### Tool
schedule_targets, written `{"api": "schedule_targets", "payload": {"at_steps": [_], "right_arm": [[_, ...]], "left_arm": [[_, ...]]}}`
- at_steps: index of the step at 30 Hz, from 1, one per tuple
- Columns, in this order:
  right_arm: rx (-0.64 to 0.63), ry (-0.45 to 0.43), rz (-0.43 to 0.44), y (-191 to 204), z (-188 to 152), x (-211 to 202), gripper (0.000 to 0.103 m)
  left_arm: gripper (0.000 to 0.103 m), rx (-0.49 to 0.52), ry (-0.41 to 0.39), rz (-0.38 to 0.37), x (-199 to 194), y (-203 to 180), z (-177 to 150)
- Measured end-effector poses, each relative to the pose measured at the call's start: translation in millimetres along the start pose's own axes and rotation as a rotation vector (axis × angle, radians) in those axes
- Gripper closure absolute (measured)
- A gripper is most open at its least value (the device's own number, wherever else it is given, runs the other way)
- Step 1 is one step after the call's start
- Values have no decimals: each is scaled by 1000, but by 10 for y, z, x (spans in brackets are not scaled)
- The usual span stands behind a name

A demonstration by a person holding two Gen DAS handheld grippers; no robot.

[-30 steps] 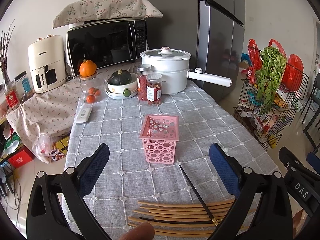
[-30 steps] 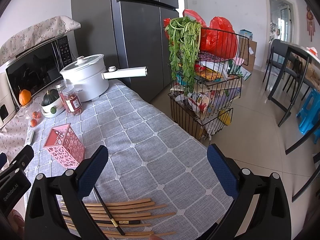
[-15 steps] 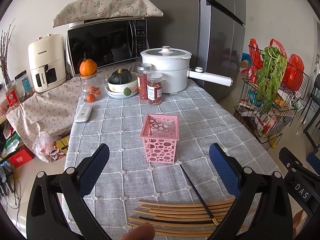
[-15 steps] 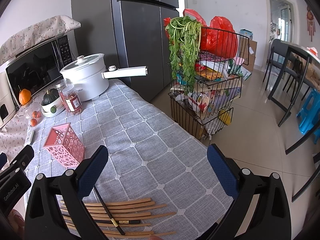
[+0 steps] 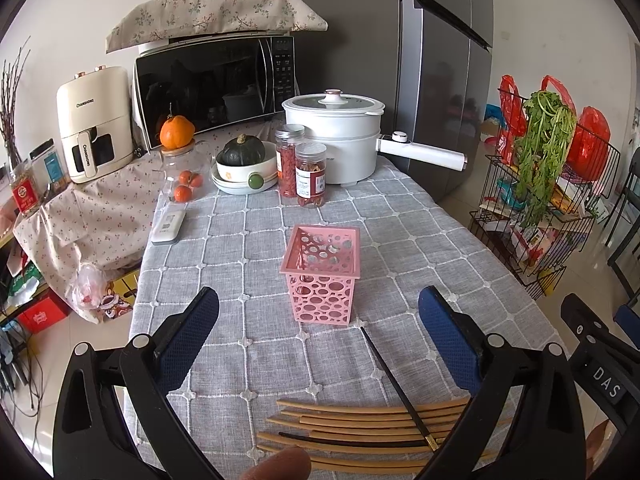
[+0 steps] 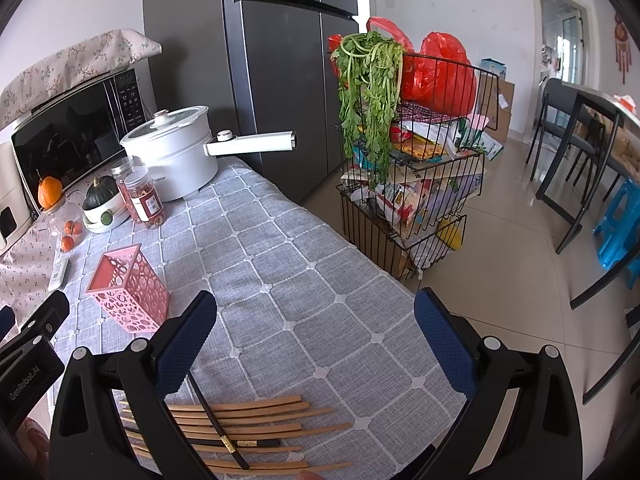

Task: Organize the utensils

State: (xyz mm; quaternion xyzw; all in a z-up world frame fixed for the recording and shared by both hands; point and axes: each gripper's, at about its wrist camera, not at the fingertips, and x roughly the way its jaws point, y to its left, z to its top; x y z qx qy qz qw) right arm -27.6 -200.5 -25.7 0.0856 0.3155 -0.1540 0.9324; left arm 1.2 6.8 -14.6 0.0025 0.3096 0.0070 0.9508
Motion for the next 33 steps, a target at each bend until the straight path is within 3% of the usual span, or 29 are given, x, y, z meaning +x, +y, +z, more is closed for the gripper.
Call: {"api": "schedule_targets", "payload": {"at_steps": [16,29,33], "right_arm": [[-2,4,-1,2,2,2,7],[45,32,-1,-151,23,19,7],[147,112,78,-337,51,105,7]], "left_arm": [[7,-6,34,-5,42,11,-33],[7,-42,146,-59,213,-14,-6],[7,-107,255,-101,364,-20,-69]]}}
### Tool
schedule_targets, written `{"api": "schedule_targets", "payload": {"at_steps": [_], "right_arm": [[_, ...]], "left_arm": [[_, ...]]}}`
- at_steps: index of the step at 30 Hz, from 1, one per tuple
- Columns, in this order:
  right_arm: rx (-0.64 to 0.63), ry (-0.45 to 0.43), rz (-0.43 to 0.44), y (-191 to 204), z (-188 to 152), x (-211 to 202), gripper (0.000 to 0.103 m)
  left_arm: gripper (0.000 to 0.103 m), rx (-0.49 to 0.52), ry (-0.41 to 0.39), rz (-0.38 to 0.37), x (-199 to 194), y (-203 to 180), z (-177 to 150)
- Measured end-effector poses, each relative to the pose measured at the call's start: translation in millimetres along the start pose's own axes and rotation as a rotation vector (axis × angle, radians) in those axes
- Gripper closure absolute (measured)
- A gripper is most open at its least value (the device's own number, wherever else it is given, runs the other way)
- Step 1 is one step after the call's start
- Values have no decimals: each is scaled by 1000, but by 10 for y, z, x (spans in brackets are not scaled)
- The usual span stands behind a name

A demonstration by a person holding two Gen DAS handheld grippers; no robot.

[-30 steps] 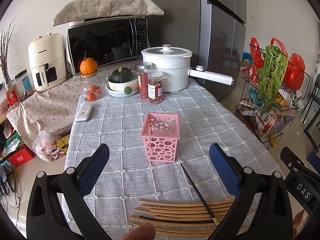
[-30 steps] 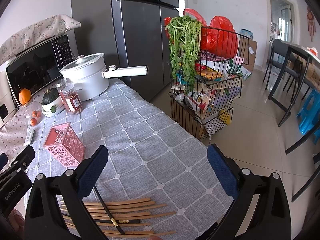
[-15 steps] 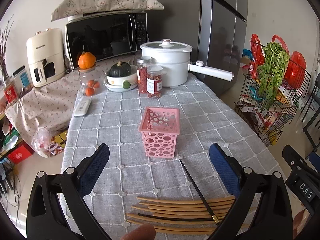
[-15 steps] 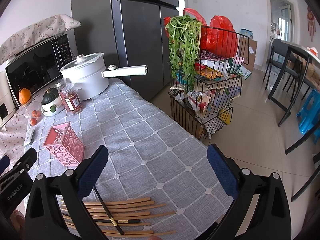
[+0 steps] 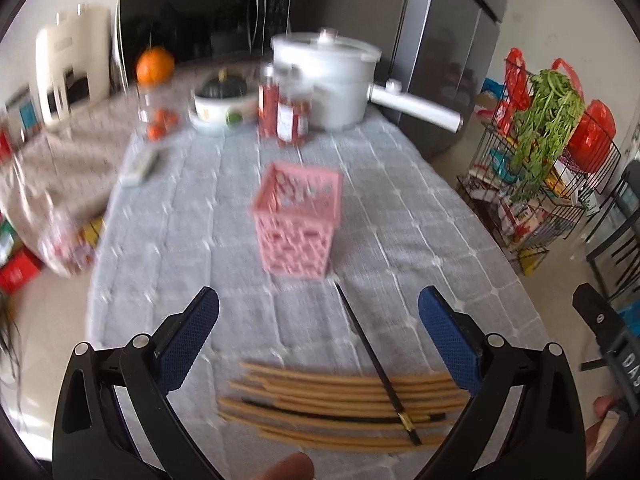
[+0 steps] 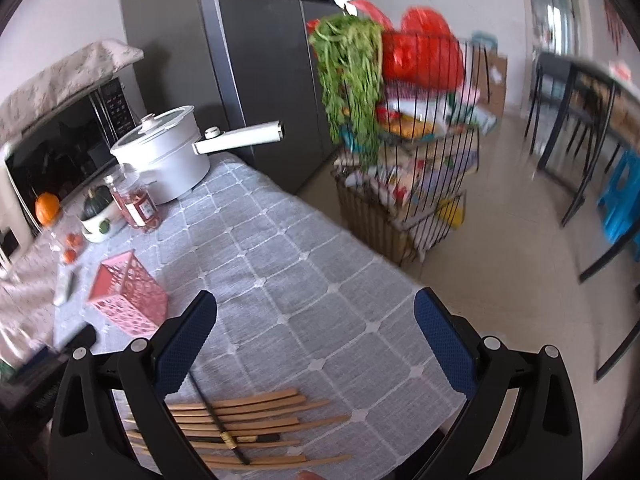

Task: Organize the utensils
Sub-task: 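Lower the left gripper onto the black chopstick and close on it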

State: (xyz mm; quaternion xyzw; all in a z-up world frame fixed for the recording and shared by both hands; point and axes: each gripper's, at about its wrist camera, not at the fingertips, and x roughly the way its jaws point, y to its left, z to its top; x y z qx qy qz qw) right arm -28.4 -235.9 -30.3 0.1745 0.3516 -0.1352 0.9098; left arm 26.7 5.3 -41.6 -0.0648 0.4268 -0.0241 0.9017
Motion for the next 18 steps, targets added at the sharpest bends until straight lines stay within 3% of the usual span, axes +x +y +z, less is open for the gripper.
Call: {"api": "schedule_targets", "payload": {"at_steps": [4,10,18], "right_arm": [[134,132,121,-210,27,133,7],[344,308,260,-507,-39,347,7],[478,420,312,-743,-97,507,7]], "left_arm": [[8,-82,145,-45,265,-2,-75],[22,-197,320,-41,815,-66,-103],[35,-249,366,86,1413,-220,-63]]}}
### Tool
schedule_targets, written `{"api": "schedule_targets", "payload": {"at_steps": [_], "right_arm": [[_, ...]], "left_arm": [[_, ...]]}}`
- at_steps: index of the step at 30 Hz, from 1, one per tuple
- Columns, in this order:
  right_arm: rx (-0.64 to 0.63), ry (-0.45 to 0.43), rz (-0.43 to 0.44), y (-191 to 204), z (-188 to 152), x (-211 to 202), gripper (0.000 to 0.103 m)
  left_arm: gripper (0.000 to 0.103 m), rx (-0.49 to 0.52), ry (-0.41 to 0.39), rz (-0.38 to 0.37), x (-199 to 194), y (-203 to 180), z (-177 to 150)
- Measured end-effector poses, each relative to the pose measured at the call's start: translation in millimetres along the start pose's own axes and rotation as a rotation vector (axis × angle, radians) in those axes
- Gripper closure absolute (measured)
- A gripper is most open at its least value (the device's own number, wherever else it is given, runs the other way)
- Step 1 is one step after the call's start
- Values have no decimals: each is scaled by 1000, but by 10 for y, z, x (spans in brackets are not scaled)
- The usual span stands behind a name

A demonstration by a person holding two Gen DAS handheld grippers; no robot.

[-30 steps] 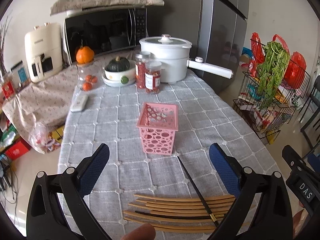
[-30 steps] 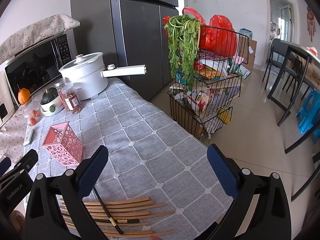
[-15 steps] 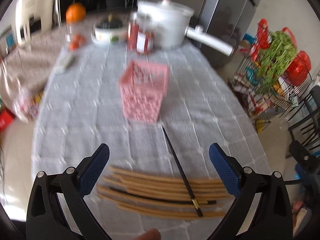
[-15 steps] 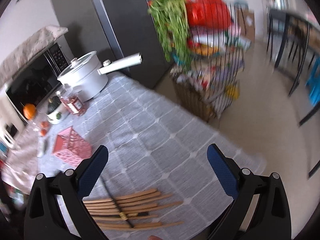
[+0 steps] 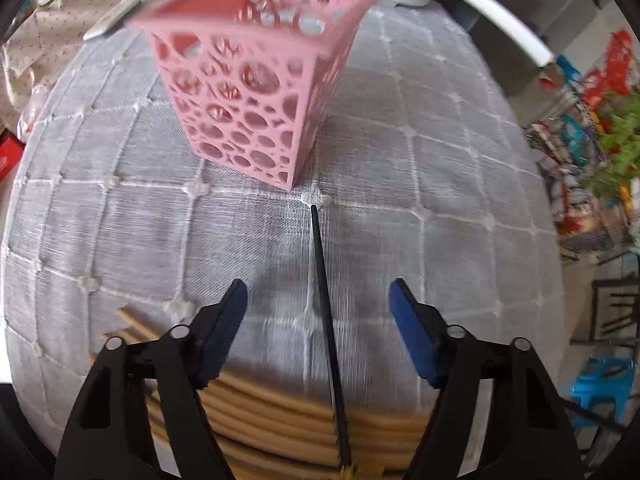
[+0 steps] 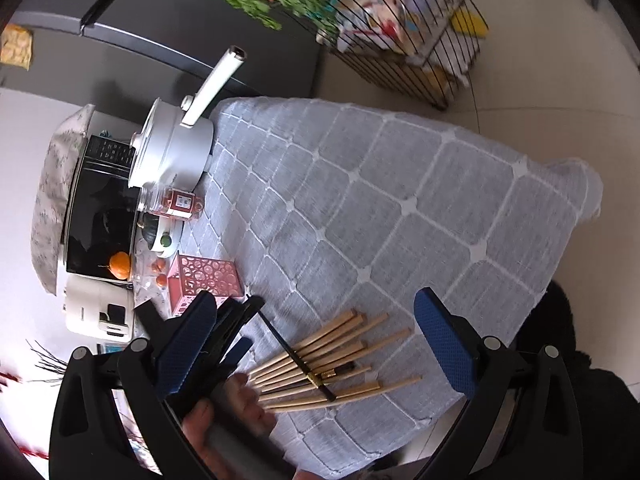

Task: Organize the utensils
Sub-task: 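Lower the left gripper onto the black chopstick and close on it, then lift the black chopstick with the left gripper while the right gripper grasps a wooden chopstick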

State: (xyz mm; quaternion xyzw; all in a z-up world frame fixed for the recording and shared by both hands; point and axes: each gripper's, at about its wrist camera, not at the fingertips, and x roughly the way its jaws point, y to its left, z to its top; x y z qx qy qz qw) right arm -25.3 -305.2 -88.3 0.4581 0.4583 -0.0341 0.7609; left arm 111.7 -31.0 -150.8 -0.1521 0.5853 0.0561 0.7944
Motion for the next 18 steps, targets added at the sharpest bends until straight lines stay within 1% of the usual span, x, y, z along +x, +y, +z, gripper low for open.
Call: {"api": "schedule_targets", "payload": {"at_steps": [1,2,3,4,5,6,8,9,11,13,15,18], "right_arm": [[1,-1,-4,-17,11,-4,7],[3,-3,-9,-29,17,-6,7],[8,-5,-14,-41,26,-6,7],[15,-6,-17,-70,38,-8,7],[26,-4,-22,-101,47,0,7],[38,2,-23,-128,56,13,7],[56,18,-20,-168,69,42,7],[59,23,-21,-174,69,57,7],[54,22,-31,-167,55,75,7],[35,15,-40,-139,43,78,7],[13,6,-53,-107,31,87,7],[1,17,-62,-96,7,130,7]], "left_arm": [[37,3,-37,34,10,-45,24],[48,13,-60,51,13,-83,32],[52,29,-66,63,36,-130,50],[55,49,-77,98,49,-184,62],[63,62,-80,118,56,-210,64],[65,75,-86,138,57,-236,60],[81,104,-96,138,48,-276,47],[84,121,-101,139,42,-285,38],[96,151,-114,136,18,-264,6],[97,170,-123,92,-2,-174,-40],[99,193,-142,42,-102,-72,-104],[100,252,-220,-27,-377,71,-192]]}}
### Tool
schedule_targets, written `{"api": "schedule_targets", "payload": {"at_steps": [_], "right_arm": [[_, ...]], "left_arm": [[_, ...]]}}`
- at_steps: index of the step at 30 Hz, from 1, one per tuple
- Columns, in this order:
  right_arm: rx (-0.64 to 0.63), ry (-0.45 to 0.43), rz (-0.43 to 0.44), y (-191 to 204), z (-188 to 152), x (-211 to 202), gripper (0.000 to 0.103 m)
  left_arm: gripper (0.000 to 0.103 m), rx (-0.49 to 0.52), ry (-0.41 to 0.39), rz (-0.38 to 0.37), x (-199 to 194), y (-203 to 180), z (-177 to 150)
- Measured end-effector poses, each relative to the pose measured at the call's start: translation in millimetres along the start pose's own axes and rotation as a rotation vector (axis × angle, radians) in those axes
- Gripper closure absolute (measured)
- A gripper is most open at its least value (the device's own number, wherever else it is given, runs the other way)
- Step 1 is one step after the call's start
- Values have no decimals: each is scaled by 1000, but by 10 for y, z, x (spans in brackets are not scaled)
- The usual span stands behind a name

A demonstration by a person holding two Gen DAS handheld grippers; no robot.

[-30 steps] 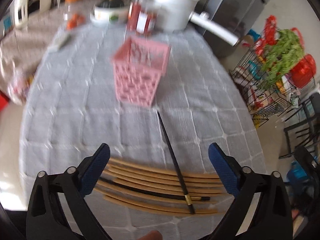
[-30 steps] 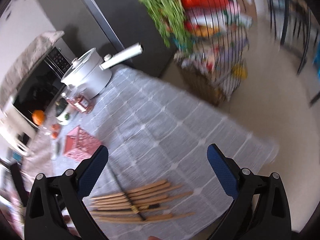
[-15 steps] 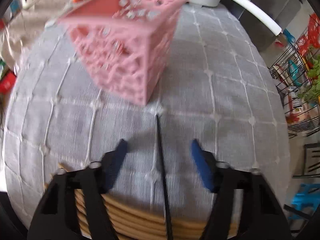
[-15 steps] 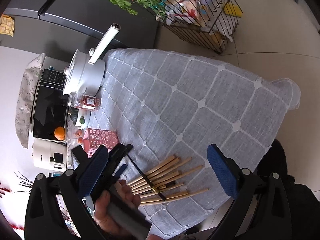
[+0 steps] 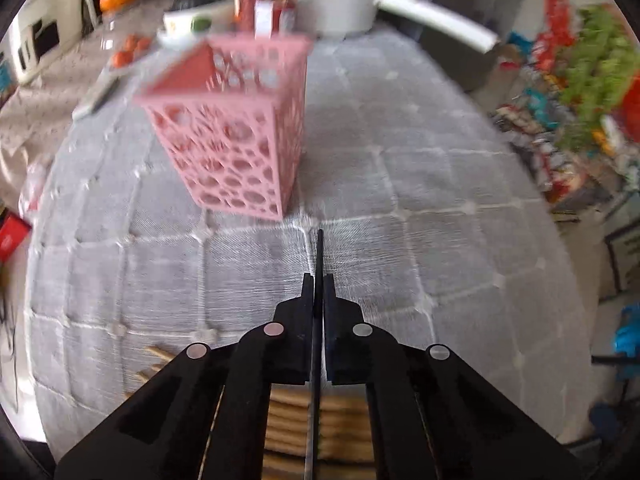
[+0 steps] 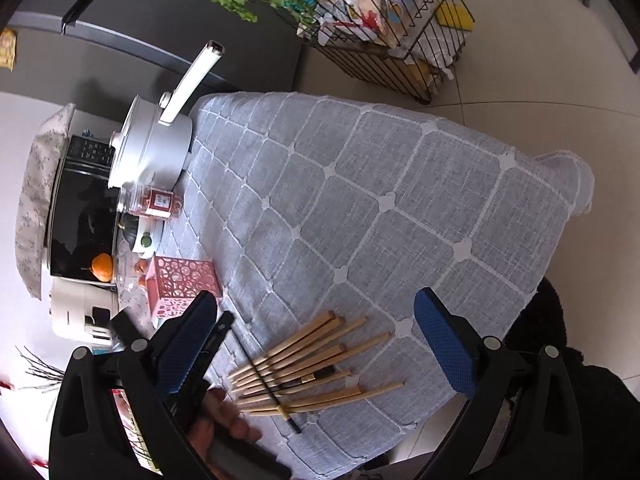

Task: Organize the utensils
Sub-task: 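Lift the black chopstick with the left gripper while the right gripper grasps a wooden chopstick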

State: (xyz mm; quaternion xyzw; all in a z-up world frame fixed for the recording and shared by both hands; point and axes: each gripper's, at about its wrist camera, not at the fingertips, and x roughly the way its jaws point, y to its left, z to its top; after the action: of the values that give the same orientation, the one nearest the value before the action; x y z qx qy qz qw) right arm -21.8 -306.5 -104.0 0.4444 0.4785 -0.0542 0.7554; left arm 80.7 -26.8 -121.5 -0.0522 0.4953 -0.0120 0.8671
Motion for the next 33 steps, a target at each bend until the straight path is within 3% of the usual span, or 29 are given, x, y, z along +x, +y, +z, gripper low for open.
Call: {"api": "schedule_targets", "payload": {"at_steps": [4,7,10,12,17,20,28,33], "right_arm": [[32,49,-18,-94,-62,73,7],[121,87,-11,-302,-209,93,8],[188,118,-14,-438,-419,123,27],[194,114,-52,-437,-552,141,46],[257,108,-140,-510,-862,223,57],[284,90,-161,-510,-887,295,69],[301,34,-198,-346,-778,429,76],[241,-8,-232,-241,-773,489,91]], "left_arm": [[99,40,-76,-75,-406,189,-79],[100,87,-177,-103,-775,317,-27],[100,107,-309,-126,-1171,382,27],[100,100,-354,-164,-1362,400,18],[100,145,-455,-196,-1749,425,-115],[100,148,-485,-226,-1902,447,-165],[100,131,-519,-273,-2104,620,-208],[100,118,-513,-271,-2093,655,-179]]}}
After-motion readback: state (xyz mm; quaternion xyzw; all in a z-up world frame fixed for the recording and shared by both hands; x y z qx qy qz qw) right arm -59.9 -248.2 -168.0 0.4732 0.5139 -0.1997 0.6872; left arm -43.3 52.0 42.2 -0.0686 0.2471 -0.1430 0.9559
